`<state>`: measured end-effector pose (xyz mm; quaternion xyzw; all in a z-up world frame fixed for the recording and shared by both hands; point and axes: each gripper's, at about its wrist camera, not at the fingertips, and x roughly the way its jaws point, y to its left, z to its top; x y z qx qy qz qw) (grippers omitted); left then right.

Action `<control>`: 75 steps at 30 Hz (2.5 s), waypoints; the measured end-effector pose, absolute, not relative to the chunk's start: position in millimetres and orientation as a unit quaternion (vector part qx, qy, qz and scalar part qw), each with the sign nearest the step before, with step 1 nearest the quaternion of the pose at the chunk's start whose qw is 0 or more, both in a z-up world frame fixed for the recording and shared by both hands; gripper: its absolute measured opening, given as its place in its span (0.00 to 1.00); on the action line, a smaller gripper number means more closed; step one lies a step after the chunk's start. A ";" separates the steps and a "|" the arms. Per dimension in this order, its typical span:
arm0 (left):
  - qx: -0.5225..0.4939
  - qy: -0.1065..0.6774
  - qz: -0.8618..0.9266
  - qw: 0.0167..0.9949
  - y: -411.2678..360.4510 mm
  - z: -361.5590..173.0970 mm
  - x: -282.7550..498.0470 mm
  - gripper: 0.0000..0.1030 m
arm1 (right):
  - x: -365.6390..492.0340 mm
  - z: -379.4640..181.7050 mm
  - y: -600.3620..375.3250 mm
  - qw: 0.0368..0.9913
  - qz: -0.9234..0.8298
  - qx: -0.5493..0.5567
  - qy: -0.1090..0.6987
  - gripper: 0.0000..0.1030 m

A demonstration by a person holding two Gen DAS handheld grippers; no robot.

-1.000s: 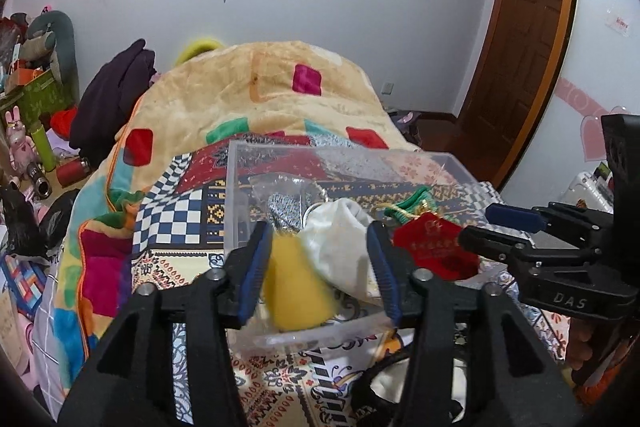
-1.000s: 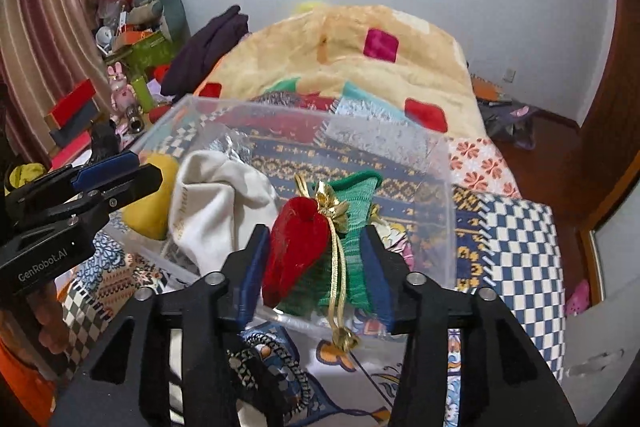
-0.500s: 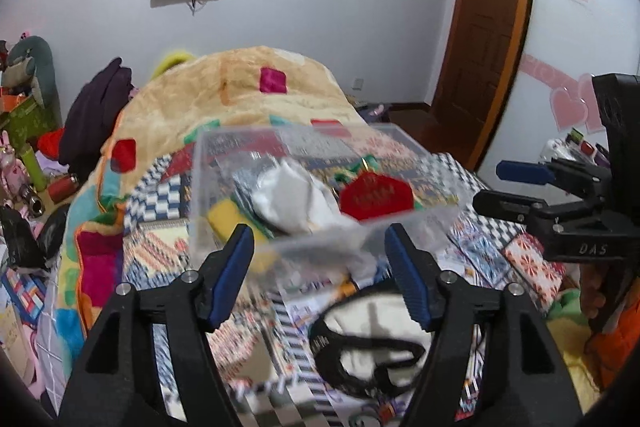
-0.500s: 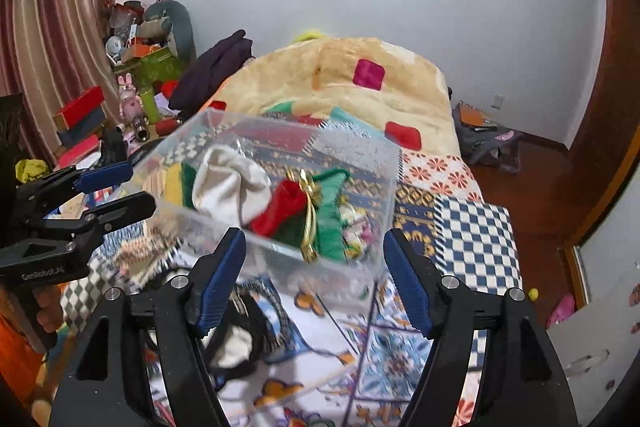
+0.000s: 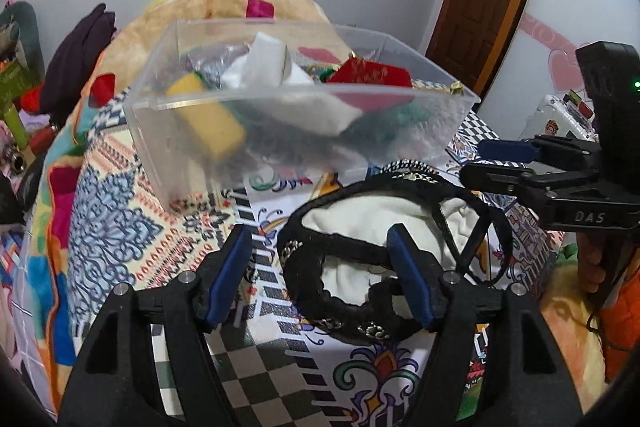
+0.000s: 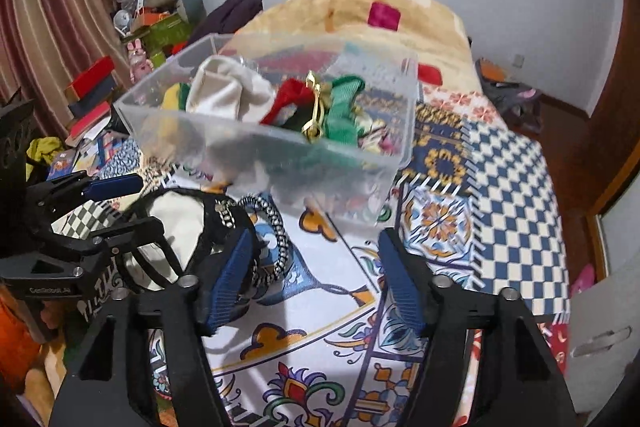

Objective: Organize soft objects
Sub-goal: 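Grasp the black-and-white bra with the left tool while the right tool grasps the beaded strap, then lift the bra and strap with both tools and carry them over the box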

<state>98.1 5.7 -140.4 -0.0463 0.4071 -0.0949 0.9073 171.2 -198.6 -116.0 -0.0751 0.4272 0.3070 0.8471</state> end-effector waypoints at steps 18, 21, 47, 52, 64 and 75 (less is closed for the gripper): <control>-0.047 0.396 -0.105 0.911 -1.5 -142.1 90.9 0.21 | 170.8 -135.0 -171.1 0.830 0.322 -0.088 0.446 0.08; -0.035 0.382 -0.097 0.918 -2.2 -135.5 81.3 0.19 | 164.2 -130.2 -172.5 0.841 0.317 -0.098 0.428 0.07; -0.039 0.225 -0.059 0.972 26.0 -19.1 68.5 0.17 | 144.4 -40.1 -200.2 0.900 0.310 -0.079 0.296 0.06; -0.046 0.200 -0.052 0.977 29.6 -1.0 83.6 0.17 | 151.4 -21.7 -191.8 0.909 0.310 -0.077 0.267 0.06; -0.050 0.234 -0.016 0.971 39.4 -20.8 139.4 0.17 | 187.8 -22.9 -159.6 0.914 0.300 -0.068 0.265 0.06; -0.051 0.304 -0.022 0.951 35.4 -69.0 177.2 0.17 | 216.4 -68.8 -146.2 0.894 0.279 -0.093 0.339 0.06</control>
